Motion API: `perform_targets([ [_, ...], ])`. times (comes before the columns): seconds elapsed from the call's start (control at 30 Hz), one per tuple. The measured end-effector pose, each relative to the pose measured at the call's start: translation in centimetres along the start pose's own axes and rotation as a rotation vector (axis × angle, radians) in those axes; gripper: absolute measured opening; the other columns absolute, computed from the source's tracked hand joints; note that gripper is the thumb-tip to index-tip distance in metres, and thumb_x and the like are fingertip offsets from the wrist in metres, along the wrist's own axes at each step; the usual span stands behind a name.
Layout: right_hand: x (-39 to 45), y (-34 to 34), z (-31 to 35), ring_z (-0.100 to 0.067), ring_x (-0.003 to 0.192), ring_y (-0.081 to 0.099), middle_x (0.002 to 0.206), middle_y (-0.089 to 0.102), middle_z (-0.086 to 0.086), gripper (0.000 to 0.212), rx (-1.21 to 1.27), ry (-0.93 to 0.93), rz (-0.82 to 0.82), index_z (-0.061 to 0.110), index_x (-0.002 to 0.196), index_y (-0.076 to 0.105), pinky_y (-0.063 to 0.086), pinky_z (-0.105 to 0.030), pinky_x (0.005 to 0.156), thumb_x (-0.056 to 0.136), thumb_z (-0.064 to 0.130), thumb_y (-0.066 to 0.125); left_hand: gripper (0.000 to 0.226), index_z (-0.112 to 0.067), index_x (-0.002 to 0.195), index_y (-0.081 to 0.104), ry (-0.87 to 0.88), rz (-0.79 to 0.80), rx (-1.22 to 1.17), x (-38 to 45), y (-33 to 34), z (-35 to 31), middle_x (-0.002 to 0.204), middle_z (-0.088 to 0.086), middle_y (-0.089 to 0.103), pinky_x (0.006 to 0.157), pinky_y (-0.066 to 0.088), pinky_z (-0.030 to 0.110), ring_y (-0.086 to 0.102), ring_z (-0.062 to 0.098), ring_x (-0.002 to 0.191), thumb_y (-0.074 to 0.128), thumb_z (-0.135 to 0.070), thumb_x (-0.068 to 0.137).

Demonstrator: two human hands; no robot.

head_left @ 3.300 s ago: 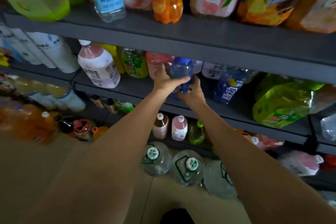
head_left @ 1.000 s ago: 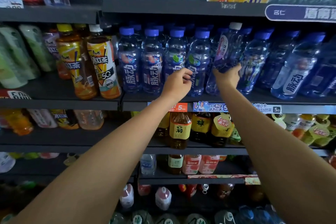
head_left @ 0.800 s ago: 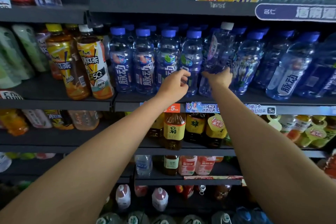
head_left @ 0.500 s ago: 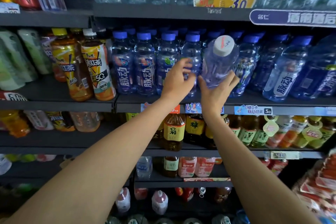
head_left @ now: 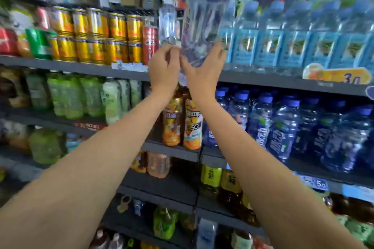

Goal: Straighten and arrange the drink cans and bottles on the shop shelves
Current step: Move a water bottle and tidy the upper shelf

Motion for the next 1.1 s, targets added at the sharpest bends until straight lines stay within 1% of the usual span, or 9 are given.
perform_targets([
  [0.13, 4.2, 6.7, 2.6, -0.032, 0.115, 0.042, 0.125, 0.041, -0.016, 0.071, -0.052, 0.012, 0.091, 0.009, 0.13, 0.038, 0.041, -0.04, 0.089, 0.076, 0.037, 0.073, 0.028, -0.016, 0.074, 0.06, -0.121, 0.048, 0.013, 6.2, -3.5, 2.1, 0.068, -0.006, 0.053, 0.058, 0.035, 0.014, 0.046, 0.002, 0.061, 0.042, -0.015, 0.096],
  [0.27, 7.9, 11.3, 1.1, -0.031, 0.121, 0.041, 0.132, 0.041, -0.013, 0.075, -0.089, 0.14, 0.16, 0.015, 0.129, 0.041, 0.041, -0.039, 0.093, 0.069, 0.035, 0.08, 0.033, -0.012, 0.118, 0.062, -0.027, 0.42, 0.343, 10.8, -4.9, 5.9, 0.106, 0.007, 0.065, 0.077, 0.042, 0.027, 0.059, 0.025, 0.092, 0.04, -0.007, 0.093],
  [0.37, 9.1, 13.3, -0.6, -0.029, 0.123, 0.045, 0.134, 0.044, -0.012, 0.086, -0.062, 0.277, 0.173, 0.013, 0.135, 0.037, 0.041, -0.041, 0.099, 0.066, 0.029, 0.084, 0.038, -0.021, 0.128, 0.055, 0.025, 0.573, 0.547, 12.8, -5.2, 8.5, 0.122, 0.006, 0.062, 0.093, 0.044, 0.036, 0.056, 0.029, 0.112, 0.045, -0.013, 0.092],
  [0.5, 10.2, 15.1, -2.5, -0.03, 0.125, 0.045, 0.135, 0.046, -0.014, 0.084, -0.052, 0.388, 0.207, 0.006, 0.135, 0.032, 0.041, -0.04, 0.103, 0.07, 0.026, 0.081, 0.033, -0.026, 0.125, 0.056, 0.021, 0.594, 0.718, 14.1, -5.4, 10.5, 0.126, 0.002, 0.059, 0.096, 0.034, 0.032, 0.05, 0.026, 0.119, 0.047, -0.028, 0.093],
  [0.7, 10.6, 18.3, -4.2, -0.036, 0.125, 0.043, 0.139, 0.039, -0.016, 0.084, -0.018, 0.493, 0.193, 0.009, 0.135, 0.031, 0.041, -0.048, 0.102, 0.07, 0.026, 0.081, 0.033, -0.024, 0.124, 0.053, -0.004, 0.618, 0.737, 13.9, -5.7, 11.8, 0.123, 0.002, 0.06, 0.102, 0.029, 0.037, 0.051, 0.027, 0.116, 0.047, -0.029, 0.092],
  [0.8, 10.7, 18.9, -4.4, -0.033, 0.127, 0.04, 0.139, 0.038, -0.016, 0.077, -0.035, 0.483, 0.225, 0.007, 0.133, 0.03, 0.037, -0.044, 0.106, 0.076, 0.028, 0.076, 0.031, -0.018, 0.12, 0.054, 0.017, 0.568, 0.726, 13.4, -5.9, 11.8, 0.118, 0.006, 0.062, 0.103, 0.031, 0.04, 0.053, 0.029, 0.113, 0.048, -0.027, 0.091],
  [0.9, 10.2, 18.4, -4.4, -0.03, 0.13, 0.037, 0.142, 0.035, -0.015, 0.079, -0.113, 0.461, 0.24, 0.004, 0.139, 0.024, 0.034, -0.039, 0.108, 0.081, 0.034, 0.07, 0.033, -0.015, 0.119, 0.052, 0.081, 0.408, 0.695, 12.5, -6.6, 11.7, 0.119, 0.007, 0.057, 0.099, 0.029, 0.036, 0.051, 0.027, 0.113, 0.05, -0.024, 0.087],
  [1.0, 7.2, 17.0, -2.5, -0.023, 0.124, 0.04, 0.137, 0.038, -0.014, 0.069, -0.26, 0.226, 0.043, 0.001, 0.139, 0.026, 0.033, -0.027, 0.103, 0.088, 0.033, 0.06, 0.033, -0.012, 0.117, 0.048, 0.129, 0.158, 0.6, 9.8, -8.7, 11.5, 0.119, 0.005, 0.048, 0.095, 0.024, 0.03, 0.048, 0.02, 0.11, 0.052, -0.019, 0.085],
  [1.1, -0.1, 15.7, -0.6, -0.014, 0.098, 0.045, 0.113, 0.049, -0.012, 0.035, -0.072, -0.112, -0.132, -0.001, 0.118, 0.047, 0.034, -0.009, 0.083, 0.087, 0.017, 0.052, 0.029, -0.008, 0.108, 0.05, 0.085, 0.015, 0.568, 5.0, -11.5, 13.4, 0.112, 0.006, 0.048, 0.085, 0.025, 0.028, 0.049, 0.021, 0.104, 0.049, -0.012, 0.08],
])
Point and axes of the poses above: each hand's wrist, its own x-axis towards the middle knuckle, its own y-axis out of the palm, z = x × y, the point moved 1 cm from there along x, towards the middle knuckle
